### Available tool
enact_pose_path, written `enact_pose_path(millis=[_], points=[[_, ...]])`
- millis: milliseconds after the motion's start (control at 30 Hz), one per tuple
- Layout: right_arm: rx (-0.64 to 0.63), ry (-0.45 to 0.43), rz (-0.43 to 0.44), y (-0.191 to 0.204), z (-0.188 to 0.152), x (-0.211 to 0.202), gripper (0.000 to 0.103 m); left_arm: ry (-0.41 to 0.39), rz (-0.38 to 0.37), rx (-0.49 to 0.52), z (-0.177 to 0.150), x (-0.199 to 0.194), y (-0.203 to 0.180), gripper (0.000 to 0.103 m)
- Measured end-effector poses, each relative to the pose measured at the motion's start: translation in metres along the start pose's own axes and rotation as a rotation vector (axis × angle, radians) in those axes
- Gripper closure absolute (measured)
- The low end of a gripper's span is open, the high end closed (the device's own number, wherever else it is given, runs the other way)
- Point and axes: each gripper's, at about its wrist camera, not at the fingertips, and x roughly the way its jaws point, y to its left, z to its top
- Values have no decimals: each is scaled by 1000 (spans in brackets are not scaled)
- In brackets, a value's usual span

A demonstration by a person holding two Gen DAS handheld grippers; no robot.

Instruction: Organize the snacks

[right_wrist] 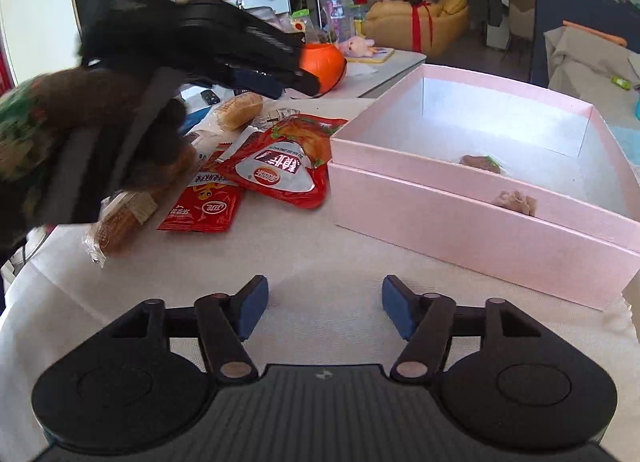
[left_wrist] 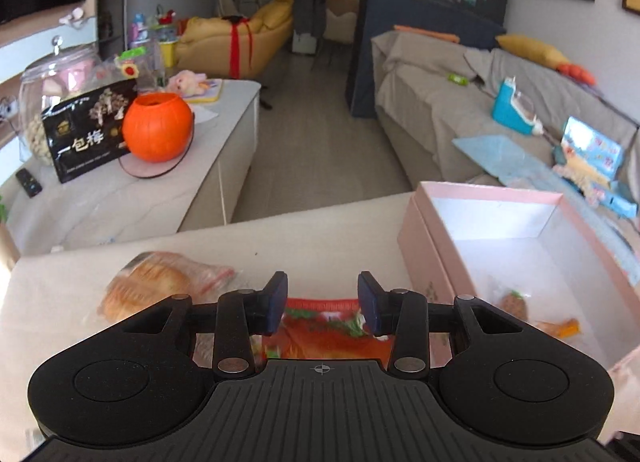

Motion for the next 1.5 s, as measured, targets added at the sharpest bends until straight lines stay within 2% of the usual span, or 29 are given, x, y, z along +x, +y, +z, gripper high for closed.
enact_pose_path(millis=[67,133,200,267,367,467,567,667,767,900,1000,1067,1133,1233,1367,1500], points=[[-58,6,-34,11,-1,1,31,47,28,50,3,23,-6,60],[-70,7,-42,13,-1,3,30,91,15,93,-3,31,-10,63],[-49,6,-19,8,0,3,29,105,-23,165,-17,25,-13,71],[-22,1,4,2,0,1,29,95,-45,222,-37,5,-12,71],[14,-3,46,-6,1,-1,24,107,-103,173,-63,-23,-4,72],[36,-3,70,-11,1,-3,23,125,-193,56,-88,-55,6,72],[63,19,72,-10,2,-3,21,127,-226,-19,-107,-83,14,72],[112,44,88,-4,3,-7,18,49,-181,-43,-115,-116,25,72],[139,83,105,13,8,-4,18,-38,-52,-55,-114,-145,38,71],[118,98,87,46,16,5,18,-74,89,-181,-117,-167,68,71],[111,82,43,69,27,18,18,-97,139,-253,-126,-181,86,71],[125,91,43,77,35,24,18,-97,140,-284,-130,-188,94,71],[140,95,-9,81,40,26,18,-82,125,-294,-136,-191,98,71],[75,65,-63,83,44,26,18,-62,82,-272,-143,-192,98,71],[20,58,-132,66,36,19,18,-62,37,-242,-148,-189,85,71],[74,20,-32,47,39,4,21,-79,70,-228,-155,-187,73,71]])
